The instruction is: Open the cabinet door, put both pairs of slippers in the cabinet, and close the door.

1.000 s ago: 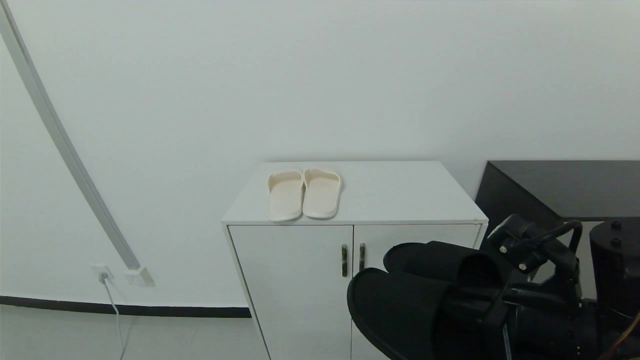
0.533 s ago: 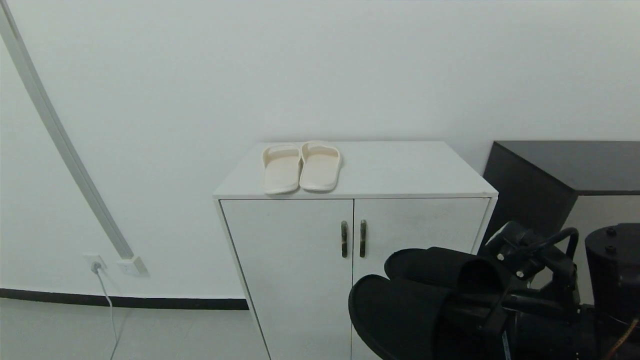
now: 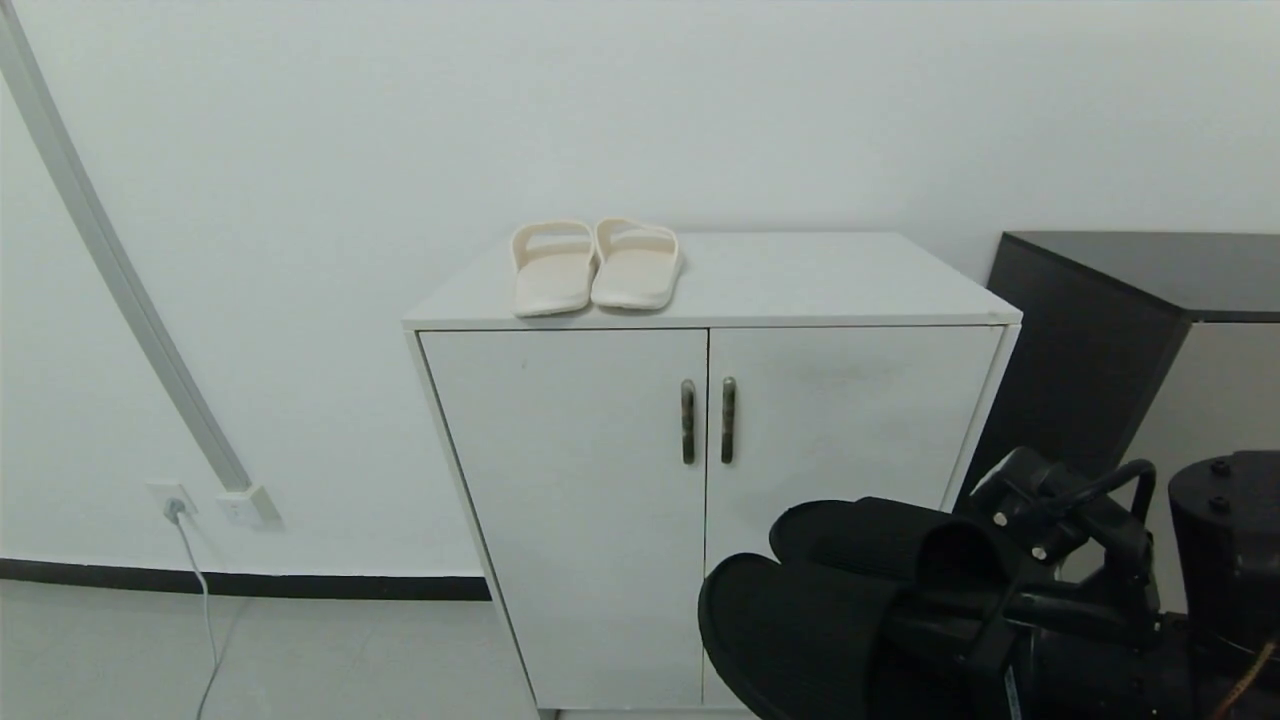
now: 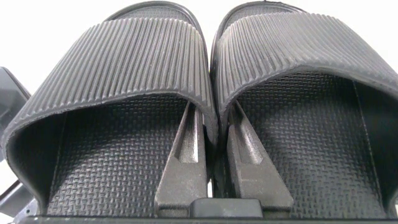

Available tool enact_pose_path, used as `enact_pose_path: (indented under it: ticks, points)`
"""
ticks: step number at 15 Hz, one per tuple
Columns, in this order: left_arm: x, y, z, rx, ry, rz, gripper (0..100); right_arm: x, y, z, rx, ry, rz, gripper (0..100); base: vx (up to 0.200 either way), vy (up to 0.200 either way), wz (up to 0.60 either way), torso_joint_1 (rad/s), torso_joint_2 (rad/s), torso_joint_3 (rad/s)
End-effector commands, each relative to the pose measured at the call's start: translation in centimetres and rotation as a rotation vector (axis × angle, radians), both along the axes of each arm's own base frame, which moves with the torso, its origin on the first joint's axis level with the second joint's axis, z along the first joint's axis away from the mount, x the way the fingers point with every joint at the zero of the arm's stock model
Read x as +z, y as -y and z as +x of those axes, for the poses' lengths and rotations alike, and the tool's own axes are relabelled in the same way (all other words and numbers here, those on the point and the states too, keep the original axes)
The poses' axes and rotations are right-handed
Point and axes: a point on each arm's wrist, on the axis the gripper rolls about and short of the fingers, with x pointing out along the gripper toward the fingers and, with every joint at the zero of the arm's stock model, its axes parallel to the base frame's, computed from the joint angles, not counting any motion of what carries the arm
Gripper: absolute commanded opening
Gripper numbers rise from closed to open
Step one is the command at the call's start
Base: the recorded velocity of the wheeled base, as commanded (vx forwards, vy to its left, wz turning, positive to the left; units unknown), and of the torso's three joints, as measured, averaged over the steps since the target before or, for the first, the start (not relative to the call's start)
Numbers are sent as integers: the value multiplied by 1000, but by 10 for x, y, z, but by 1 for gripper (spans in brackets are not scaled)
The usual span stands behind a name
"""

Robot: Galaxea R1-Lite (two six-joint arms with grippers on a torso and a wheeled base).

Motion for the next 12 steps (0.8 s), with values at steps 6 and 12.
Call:
enact_pose_path:
  ticks: [6, 12]
  points:
    - [0, 0, 0, -1, -1, 1, 100, -6, -3, 0, 10, -17, -17, 0, 0, 0, 0, -115, 460, 347]
    - [0, 0, 0, -2, -3, 1, 100, -11, 0, -1, 19, -19, -38, 0, 0, 0, 0, -32, 288, 244]
